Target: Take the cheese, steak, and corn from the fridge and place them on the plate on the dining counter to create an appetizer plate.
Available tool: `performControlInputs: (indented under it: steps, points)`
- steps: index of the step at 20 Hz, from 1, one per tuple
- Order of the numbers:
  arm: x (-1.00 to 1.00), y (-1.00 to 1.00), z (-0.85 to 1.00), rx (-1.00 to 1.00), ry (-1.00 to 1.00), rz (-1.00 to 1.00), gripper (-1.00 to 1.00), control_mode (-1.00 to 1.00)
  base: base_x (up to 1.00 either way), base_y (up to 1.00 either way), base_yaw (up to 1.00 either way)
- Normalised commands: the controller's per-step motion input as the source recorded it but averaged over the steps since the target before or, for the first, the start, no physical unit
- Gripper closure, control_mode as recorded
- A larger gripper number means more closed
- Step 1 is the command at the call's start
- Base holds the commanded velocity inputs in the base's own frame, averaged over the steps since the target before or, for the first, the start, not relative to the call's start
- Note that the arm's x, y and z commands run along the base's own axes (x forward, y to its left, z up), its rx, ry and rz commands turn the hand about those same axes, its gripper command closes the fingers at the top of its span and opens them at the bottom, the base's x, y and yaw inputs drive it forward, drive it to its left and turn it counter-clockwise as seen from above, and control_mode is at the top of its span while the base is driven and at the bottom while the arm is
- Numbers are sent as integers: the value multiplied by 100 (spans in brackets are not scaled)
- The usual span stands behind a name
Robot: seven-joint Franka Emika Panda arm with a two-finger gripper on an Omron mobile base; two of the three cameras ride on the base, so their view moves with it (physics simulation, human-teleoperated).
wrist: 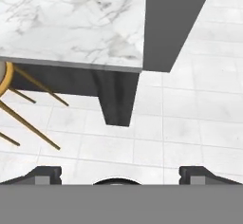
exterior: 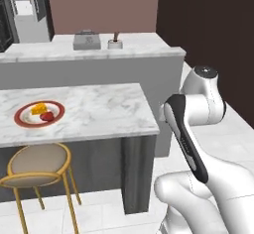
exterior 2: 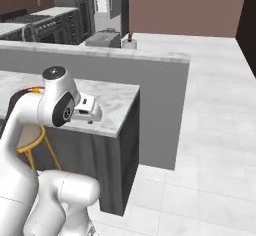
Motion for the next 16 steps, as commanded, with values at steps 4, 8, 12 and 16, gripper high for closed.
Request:
performControlInputs:
  steps: [4,8,12,16]
  points:
    - [0,0,0,0,0,0,-100,100,7,-100,-9]
    - [0,0,0,0,0,0,-100,100,20,-100,-11]
    - [0,0,0,0,0,0,-100,100,33,-100,-11]
    - [0,0,0,0,0,0,-100,100,60,-100,-7]
